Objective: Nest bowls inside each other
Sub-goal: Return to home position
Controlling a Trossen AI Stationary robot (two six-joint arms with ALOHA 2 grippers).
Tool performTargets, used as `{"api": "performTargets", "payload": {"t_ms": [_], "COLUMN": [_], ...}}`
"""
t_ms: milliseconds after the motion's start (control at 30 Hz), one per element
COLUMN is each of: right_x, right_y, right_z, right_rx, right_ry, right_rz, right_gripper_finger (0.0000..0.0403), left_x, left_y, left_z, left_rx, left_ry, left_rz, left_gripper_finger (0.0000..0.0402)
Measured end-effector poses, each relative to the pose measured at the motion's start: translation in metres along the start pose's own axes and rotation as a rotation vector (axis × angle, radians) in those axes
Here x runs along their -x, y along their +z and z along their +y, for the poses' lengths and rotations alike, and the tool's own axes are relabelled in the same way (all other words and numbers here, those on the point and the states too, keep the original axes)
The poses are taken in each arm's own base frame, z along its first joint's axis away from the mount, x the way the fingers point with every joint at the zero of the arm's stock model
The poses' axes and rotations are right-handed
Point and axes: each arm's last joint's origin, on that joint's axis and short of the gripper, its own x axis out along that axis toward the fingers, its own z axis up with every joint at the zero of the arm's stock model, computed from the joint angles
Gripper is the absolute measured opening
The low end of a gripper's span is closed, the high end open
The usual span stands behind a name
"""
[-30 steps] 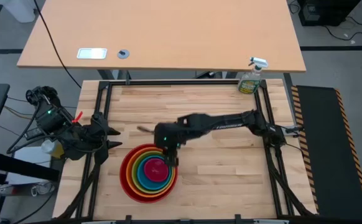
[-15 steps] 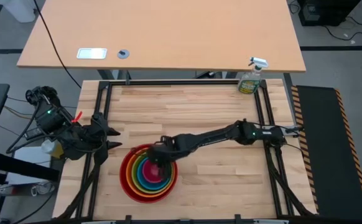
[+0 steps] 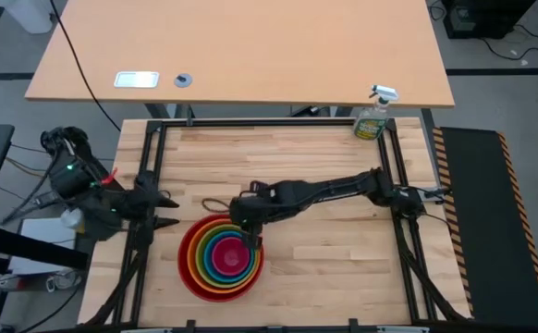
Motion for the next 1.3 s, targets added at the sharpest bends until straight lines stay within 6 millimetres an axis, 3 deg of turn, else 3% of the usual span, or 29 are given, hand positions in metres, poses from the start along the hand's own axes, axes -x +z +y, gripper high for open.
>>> {"api": "performTargets", "payload": {"t_ms": [100, 400, 533, 667, 733, 833, 1033, 1300], "right_x": [0.016, 0.026, -0.003, -0.03, -0.02, 0.016, 0.07, 0.085], "right_y": [0.003, 0.008, -0.009, -0.04, -0.052, -0.062, -0.104, -0.184], "right_z": [-0.007, -0.037, -0.046, -0.052, -0.057, -0.072, -0.115, -0.148], "right_rx": [0.007, 0.017, 0.017, -0.066, -0.122, -0.164, -0.341, -0.619], "right_ry": [-0.014, -0.034, -0.025, 0.103, 0.127, 0.103, 0.03, 0.145], "right_rz": [-0.031, -0.025, 0.048, 0.059, 0.023, -0.092, -0.313, -0.601], "right_gripper_finger": [0.0144, 0.0144, 0.0144, 0.0144, 0.0143, 0.0139, 0.0131, 0.0129], "left_x": [0.012, 0.037, 0.036, 0.02, 0.008, -0.003, -0.003, -0.007], "left_y": [0.0, 0.0, 0.0, -0.014, -0.024, -0.036, -0.048, -0.075], "left_z": [0.004, 0.029, 0.028, 0.022, 0.018, 0.018, 0.041, 0.086], "left_rx": [-0.024, 0.047, 0.032, 0.012, 0.018, 0.036, 0.127, 0.298], "left_ry": [-0.036, -0.081, -0.04, 0.016, 0.026, 0.022, 0.018, -0.008], "left_rz": [-0.073, -0.19, -0.233, -0.265, -0.263, -0.25, -0.324, -0.411], "left_gripper_finger": [0.0193, 0.0157, 0.0153, 0.0153, 0.0153, 0.0153, 0.0153, 0.0153]}}
